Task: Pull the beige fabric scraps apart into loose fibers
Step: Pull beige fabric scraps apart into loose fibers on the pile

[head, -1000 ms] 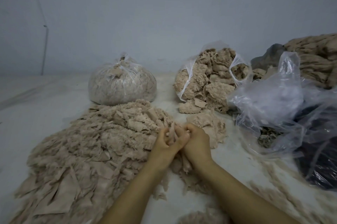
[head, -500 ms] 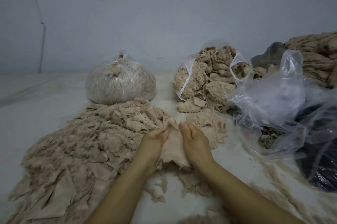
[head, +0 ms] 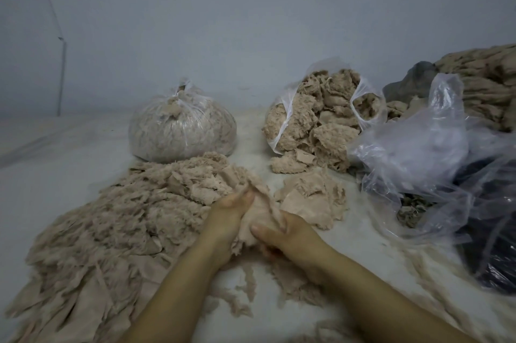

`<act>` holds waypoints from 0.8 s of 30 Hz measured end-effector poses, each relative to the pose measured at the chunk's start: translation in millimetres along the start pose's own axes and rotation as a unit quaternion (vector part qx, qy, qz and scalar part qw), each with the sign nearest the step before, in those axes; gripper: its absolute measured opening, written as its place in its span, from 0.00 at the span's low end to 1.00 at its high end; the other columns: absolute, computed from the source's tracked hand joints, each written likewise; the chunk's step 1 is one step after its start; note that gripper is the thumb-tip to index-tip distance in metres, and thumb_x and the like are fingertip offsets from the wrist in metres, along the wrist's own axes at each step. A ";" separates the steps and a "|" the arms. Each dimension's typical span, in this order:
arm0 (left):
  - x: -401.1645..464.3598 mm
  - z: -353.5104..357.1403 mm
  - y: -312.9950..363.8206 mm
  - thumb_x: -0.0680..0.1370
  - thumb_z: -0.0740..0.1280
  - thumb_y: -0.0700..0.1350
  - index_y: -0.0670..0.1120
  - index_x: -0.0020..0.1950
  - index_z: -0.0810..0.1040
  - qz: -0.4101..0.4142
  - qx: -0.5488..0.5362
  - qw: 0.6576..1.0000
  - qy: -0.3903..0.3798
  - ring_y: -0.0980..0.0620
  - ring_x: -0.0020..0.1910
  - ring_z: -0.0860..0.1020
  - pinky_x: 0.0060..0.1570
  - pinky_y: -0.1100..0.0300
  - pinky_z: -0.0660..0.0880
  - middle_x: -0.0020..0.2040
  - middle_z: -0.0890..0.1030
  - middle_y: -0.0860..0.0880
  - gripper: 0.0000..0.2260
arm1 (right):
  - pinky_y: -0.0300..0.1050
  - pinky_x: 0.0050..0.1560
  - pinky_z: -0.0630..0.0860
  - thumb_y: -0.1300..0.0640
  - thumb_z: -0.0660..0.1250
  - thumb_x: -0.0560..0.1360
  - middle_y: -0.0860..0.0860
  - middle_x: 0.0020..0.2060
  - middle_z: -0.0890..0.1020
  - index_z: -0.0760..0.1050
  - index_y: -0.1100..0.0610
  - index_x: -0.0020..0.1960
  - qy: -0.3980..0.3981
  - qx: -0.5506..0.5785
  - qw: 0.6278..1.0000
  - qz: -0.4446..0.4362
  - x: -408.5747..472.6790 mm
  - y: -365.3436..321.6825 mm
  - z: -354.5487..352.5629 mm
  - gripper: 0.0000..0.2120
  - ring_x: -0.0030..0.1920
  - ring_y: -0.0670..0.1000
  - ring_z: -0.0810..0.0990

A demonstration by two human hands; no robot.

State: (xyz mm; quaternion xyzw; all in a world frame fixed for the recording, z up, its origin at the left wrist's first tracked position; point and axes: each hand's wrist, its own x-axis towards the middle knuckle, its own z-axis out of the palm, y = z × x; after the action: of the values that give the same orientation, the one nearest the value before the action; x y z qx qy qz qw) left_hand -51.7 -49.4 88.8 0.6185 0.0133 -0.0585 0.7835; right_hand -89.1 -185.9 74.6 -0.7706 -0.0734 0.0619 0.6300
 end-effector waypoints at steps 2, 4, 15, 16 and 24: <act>6.1 -8.0 4.3 0.80 0.63 0.44 0.42 0.51 0.82 0.023 -0.012 0.995 0.092 0.46 0.37 0.82 0.39 0.55 0.79 0.39 0.84 0.43 0.10 | 0.36 0.24 0.63 0.52 0.68 0.77 0.47 0.21 0.72 0.69 0.55 0.30 -0.005 0.031 1.000 0.003 0.0 6.5 -1.3 0.19 0.21 0.44 0.65; 9.1 -21.4 11.6 0.81 0.61 0.43 0.45 0.46 0.83 0.028 -0.048 0.991 0.123 0.45 0.35 0.83 0.35 0.56 0.80 0.37 0.84 0.43 0.11 | 0.35 0.23 0.60 0.52 0.68 0.76 0.45 0.19 0.70 0.70 0.57 0.32 -0.008 -0.020 1.000 0.013 -2.4 16.1 -9.2 0.17 0.20 0.44 0.61; -3.6 -2.3 2.7 0.77 0.64 0.34 0.42 0.43 0.81 -0.068 0.081 0.990 -0.095 0.49 0.34 0.81 0.33 0.60 0.78 0.39 0.82 0.41 0.07 | 0.44 0.38 0.73 0.58 0.69 0.76 0.51 0.36 0.79 0.74 0.56 0.45 0.166 0.062 0.984 -0.036 23.5 4.0 -1.1 0.04 0.36 0.51 0.77; -1.3 -3.8 2.4 0.77 0.62 0.33 0.42 0.41 0.78 -0.066 0.096 0.991 -0.059 0.50 0.31 0.79 0.30 0.61 0.77 0.35 0.80 0.42 0.09 | 0.46 0.39 0.70 0.60 0.66 0.77 0.54 0.35 0.78 0.74 0.61 0.45 0.195 0.085 0.977 -0.031 26.4 6.5 -3.1 0.05 0.36 0.53 0.74; 7.9 -5.5 -7.9 0.80 0.62 0.43 0.47 0.47 0.76 0.047 0.180 0.982 0.030 0.56 0.27 0.71 0.22 0.67 0.67 0.32 0.76 0.52 0.05 | 0.43 0.34 0.63 0.50 0.60 0.80 0.53 0.29 0.69 0.68 0.62 0.36 0.290 -0.005 0.956 -0.051 35.1 12.9 -18.4 0.20 0.31 0.49 0.67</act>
State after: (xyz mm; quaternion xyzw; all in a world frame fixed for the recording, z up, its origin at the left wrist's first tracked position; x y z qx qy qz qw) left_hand -44.4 -46.4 79.1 0.7505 -0.0033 -0.0041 0.6608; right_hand -50.8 -199.5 65.5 -0.7538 0.0725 -0.1968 0.6227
